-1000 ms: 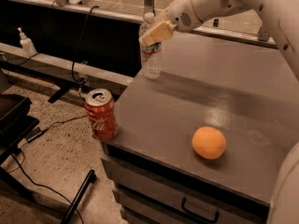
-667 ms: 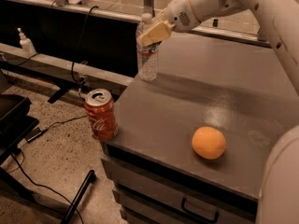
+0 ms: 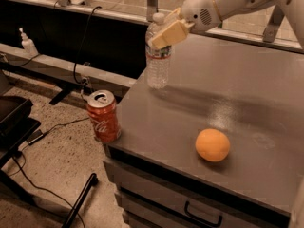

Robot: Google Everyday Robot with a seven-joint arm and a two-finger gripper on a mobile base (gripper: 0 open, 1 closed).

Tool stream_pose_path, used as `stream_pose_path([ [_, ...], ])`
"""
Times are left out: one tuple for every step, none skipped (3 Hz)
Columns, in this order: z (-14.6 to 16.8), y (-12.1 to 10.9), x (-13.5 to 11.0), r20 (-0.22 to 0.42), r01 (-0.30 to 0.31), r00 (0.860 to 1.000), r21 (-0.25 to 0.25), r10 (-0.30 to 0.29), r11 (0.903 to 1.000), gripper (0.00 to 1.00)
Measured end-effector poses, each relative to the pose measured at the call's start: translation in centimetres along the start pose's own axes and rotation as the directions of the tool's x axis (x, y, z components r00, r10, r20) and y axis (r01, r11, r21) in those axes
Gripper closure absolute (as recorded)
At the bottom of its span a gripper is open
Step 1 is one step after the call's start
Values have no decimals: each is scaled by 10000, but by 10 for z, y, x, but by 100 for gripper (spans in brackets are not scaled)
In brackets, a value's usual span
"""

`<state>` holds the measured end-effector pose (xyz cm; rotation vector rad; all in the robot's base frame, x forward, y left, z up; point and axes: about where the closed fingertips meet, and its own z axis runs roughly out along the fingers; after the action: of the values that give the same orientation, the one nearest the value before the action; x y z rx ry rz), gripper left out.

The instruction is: Move water bottle near coke can

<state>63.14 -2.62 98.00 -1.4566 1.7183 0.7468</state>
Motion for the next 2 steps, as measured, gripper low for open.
stream_pose_path([
  [-20,42,2,-24,-41,10000,-13,41,10000,100],
  [-25,83,3,-287,296,9992,227,-290,9993,100],
])
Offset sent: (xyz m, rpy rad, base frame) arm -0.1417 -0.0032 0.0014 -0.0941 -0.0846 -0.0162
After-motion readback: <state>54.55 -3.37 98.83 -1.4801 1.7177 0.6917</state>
